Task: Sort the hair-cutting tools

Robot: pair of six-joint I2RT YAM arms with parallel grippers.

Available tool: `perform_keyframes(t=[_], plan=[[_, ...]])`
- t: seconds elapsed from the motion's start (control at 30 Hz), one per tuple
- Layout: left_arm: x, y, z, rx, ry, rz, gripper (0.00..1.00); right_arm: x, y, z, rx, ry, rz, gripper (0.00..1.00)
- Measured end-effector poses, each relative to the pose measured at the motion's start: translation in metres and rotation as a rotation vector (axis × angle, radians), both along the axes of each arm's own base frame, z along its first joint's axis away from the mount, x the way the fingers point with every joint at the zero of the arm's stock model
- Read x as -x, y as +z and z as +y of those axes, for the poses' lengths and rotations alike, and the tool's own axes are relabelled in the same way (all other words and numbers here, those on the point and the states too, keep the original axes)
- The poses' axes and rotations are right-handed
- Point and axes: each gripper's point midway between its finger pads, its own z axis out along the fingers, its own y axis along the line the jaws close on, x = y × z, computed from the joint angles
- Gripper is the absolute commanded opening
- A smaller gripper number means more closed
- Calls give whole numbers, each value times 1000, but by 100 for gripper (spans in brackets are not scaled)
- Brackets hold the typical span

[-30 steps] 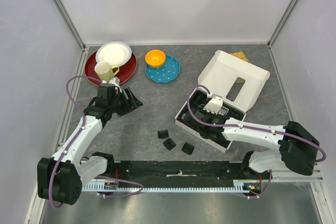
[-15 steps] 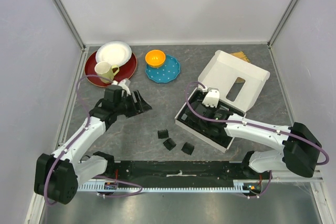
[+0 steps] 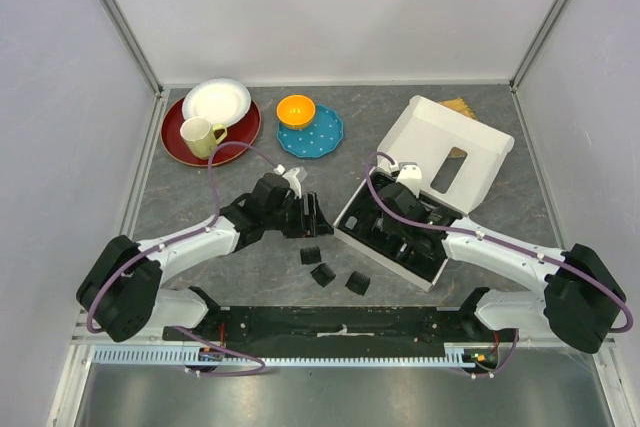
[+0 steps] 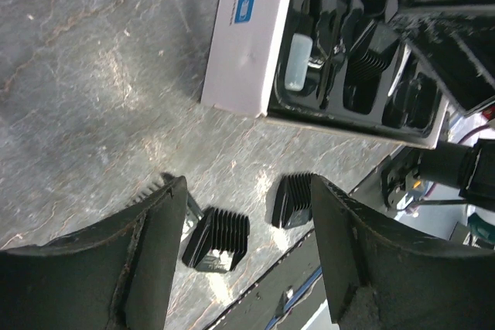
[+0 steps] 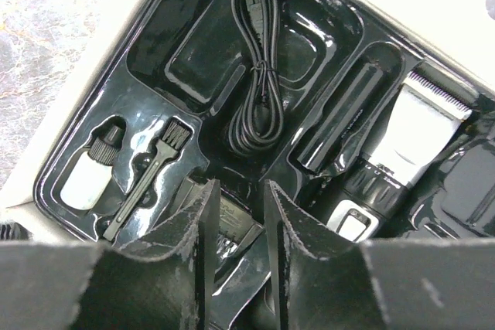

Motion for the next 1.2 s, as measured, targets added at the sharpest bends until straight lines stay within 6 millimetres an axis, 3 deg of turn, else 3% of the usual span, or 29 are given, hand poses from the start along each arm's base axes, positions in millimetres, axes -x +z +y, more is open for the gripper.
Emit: perform_keyframes(t=[0.23, 0.6, 0.77, 0.93, 1.03, 1.13, 1.2], plan=[[-8, 10, -17, 61, 24, -32, 71, 1, -6, 11, -49, 61, 22, 27], [-4, -12, -32, 59, 21, 29, 70, 1, -11, 20, -88, 93, 26, 25], [-2, -18, -38, 61, 17, 44, 70, 13, -29, 19, -86, 106, 84, 25], [-1, -20, -42, 66, 15, 51, 70, 13, -30, 21, -112, 88, 82, 26], [-2, -18, -43, 69, 17, 49, 70, 12, -28, 21, -125, 81, 74, 29], [-5, -17, -43, 64, 29, 40, 71, 14, -23, 19, -128, 80, 70, 39], [-7, -14, -41, 60, 39, 30, 72, 17, -20, 15, -118, 77, 74, 52]])
